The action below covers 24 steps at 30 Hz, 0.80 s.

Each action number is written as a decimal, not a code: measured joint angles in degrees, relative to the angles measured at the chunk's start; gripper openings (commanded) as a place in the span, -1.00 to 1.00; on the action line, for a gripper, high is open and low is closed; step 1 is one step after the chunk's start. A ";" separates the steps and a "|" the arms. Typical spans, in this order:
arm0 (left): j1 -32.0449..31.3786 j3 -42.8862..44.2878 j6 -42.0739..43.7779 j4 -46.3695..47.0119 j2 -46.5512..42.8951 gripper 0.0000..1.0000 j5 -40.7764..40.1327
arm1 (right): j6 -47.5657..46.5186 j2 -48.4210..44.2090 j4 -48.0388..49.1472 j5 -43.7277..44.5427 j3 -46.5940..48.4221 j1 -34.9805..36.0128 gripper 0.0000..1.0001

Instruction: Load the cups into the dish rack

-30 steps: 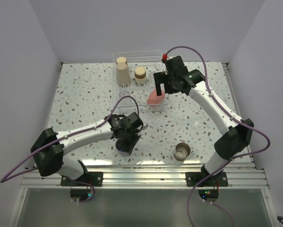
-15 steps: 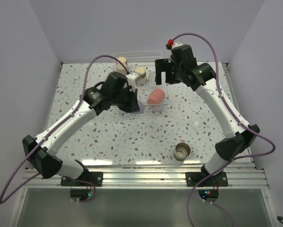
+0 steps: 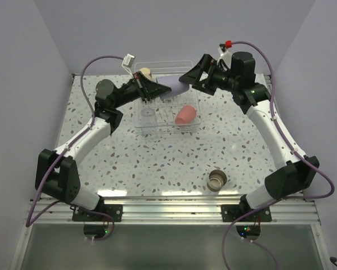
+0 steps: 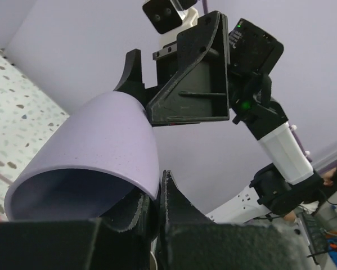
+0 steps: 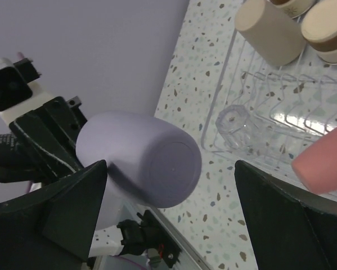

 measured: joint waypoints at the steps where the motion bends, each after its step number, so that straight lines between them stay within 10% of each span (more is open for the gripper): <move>1: 0.17 -0.33 -2.78 3.89 1.40 -1.00 0.57 | 1.31 0.00 1.66 -1.16 -0.57 0.07 0.97; 9: 0.28 -0.72 -14.32 20.59 4.31 -1.00 2.29 | 8.63 0.13 10.73 -6.88 -1.73 0.42 0.93; 18: 0.42 -1.75 -21.49 31.71 8.04 -1.00 0.72 | 12.87 0.55 15.52 -9.20 -1.73 0.17 -0.50; 24: 0.39 -1.79 -21.49 32.11 8.24 -0.15 0.35 | 13.64 0.76 15.47 -9.07 -1.75 0.24 -1.00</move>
